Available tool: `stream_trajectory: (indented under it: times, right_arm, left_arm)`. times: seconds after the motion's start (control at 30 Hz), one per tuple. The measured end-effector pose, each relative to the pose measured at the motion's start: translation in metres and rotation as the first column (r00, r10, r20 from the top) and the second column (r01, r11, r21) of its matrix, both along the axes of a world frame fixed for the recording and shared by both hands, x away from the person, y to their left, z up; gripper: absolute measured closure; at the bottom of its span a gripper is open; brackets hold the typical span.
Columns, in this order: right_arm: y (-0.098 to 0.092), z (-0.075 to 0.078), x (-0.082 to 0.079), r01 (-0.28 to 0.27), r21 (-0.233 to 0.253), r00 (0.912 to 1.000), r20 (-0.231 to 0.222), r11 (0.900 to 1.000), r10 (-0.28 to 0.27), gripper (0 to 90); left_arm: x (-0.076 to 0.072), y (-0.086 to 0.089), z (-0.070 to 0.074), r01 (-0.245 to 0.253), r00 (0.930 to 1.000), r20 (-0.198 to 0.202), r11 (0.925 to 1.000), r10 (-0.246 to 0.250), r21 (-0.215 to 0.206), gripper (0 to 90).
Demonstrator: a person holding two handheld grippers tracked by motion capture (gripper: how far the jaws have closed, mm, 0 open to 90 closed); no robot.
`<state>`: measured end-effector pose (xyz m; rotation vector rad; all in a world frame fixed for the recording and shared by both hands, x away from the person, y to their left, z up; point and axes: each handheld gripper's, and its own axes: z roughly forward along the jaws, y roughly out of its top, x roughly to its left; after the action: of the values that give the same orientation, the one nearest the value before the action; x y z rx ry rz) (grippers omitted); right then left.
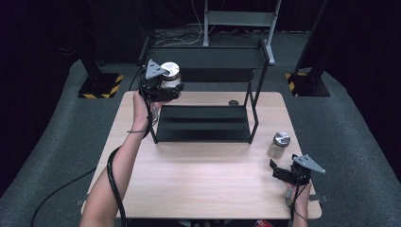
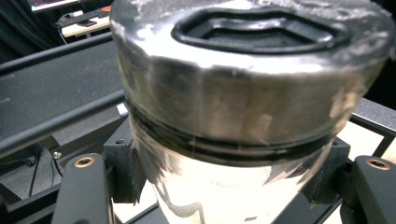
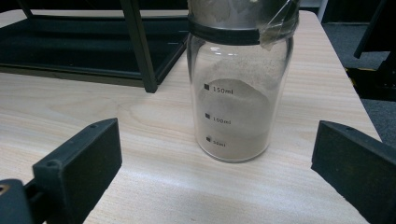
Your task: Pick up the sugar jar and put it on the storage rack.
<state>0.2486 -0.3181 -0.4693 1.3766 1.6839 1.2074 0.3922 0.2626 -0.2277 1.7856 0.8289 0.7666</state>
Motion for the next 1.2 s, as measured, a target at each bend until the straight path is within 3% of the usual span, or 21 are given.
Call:
stream_trajectory:
  times: [0.63, 1.2]
  right_arm:
    - [0.000, 0.000, 0.000, 0.002, 0.003, 1.0000, -0.002, 1.000, -0.002, 0.8]
    - [-0.001, 0.000, 0.000, -0.002, 0.004, 1.0000, -0.004, 1.000, 0.002, 0.8]
  left_arm:
    - [-0.003, 0.002, 0.024, 0.006, 0.9996, 0.029, 0.9999, -0.006, -0.010, 30.2]
    - [-0.002, -0.008, 0.050, 0.018, 0.9980, 0.061, 0.9998, -0.019, 0.008, 30.2]
